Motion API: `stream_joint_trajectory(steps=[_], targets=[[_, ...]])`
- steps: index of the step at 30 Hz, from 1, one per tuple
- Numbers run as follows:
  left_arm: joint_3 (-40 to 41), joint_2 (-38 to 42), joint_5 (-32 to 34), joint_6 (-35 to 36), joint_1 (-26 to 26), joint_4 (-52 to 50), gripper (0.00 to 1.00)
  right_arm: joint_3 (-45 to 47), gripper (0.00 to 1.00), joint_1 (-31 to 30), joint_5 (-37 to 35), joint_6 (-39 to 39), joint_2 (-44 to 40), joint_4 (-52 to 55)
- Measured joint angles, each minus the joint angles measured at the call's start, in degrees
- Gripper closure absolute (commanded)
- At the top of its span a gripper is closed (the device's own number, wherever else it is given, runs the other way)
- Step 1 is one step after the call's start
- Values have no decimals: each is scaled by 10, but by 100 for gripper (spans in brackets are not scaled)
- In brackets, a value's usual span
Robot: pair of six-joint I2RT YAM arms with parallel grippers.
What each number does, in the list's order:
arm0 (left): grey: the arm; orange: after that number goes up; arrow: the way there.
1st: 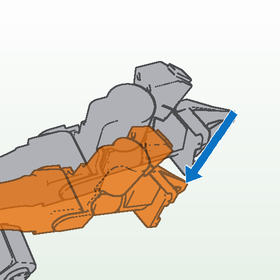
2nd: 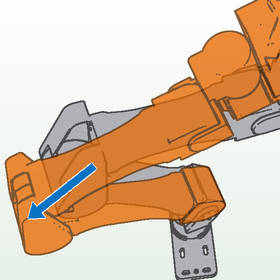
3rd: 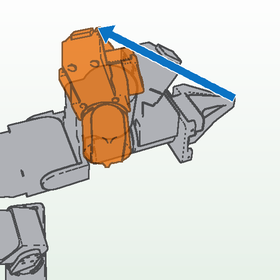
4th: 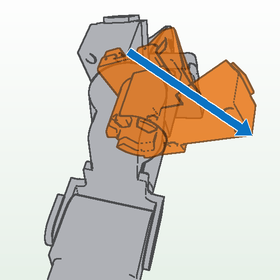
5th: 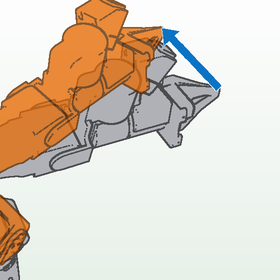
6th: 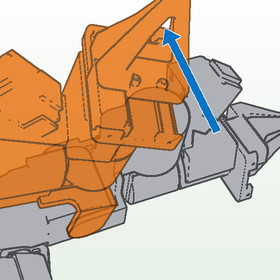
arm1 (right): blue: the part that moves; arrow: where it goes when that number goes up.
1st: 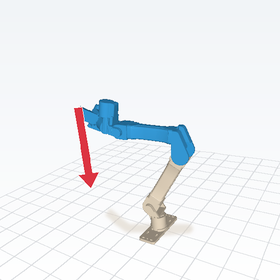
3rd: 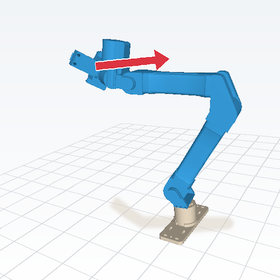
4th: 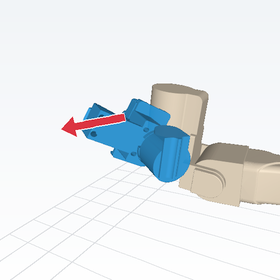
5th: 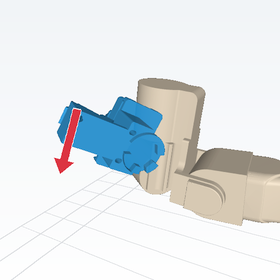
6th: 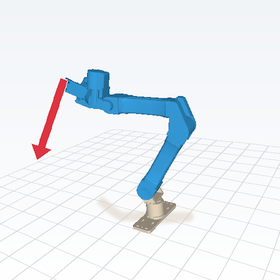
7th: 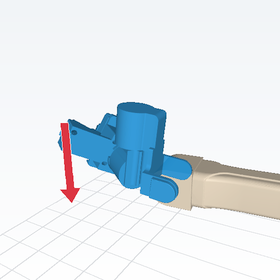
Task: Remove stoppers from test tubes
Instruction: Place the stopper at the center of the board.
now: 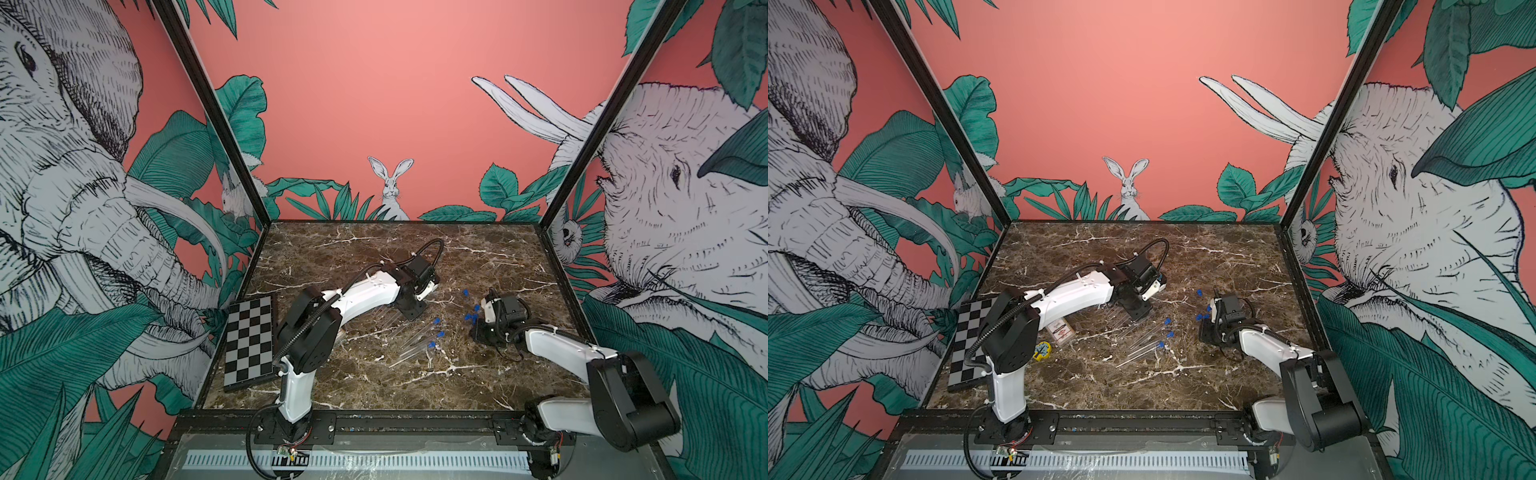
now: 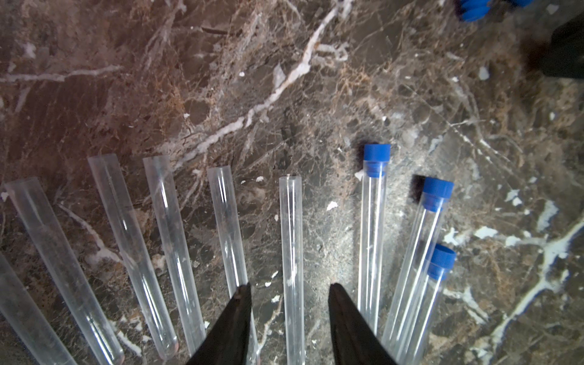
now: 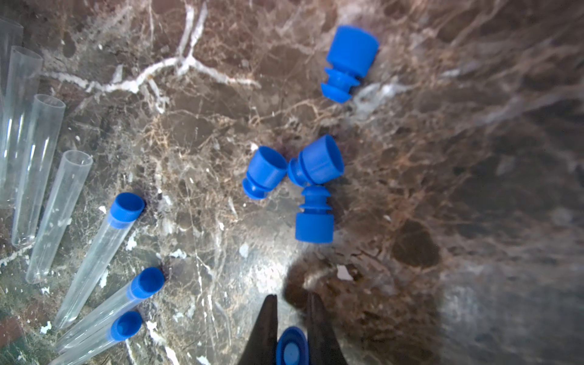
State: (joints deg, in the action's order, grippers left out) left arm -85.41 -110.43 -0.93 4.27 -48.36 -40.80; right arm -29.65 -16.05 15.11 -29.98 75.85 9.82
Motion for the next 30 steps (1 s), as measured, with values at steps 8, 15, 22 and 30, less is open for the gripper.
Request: stream_joint_trajectory(steps=[8,15,22,30], targets=[[-9,12,3,2,2,-30,57,1,64,0,-17,-4,-8,-6],[-34,12,-4,2,2,-41,54,1,43,0,-35,-4,-46,14],[-37,12,-6,0,3,-44,52,-5,27,0,-42,-2,-74,32],[-30,29,-7,5,7,-44,48,-29,21,-1,-42,-2,-83,50]])
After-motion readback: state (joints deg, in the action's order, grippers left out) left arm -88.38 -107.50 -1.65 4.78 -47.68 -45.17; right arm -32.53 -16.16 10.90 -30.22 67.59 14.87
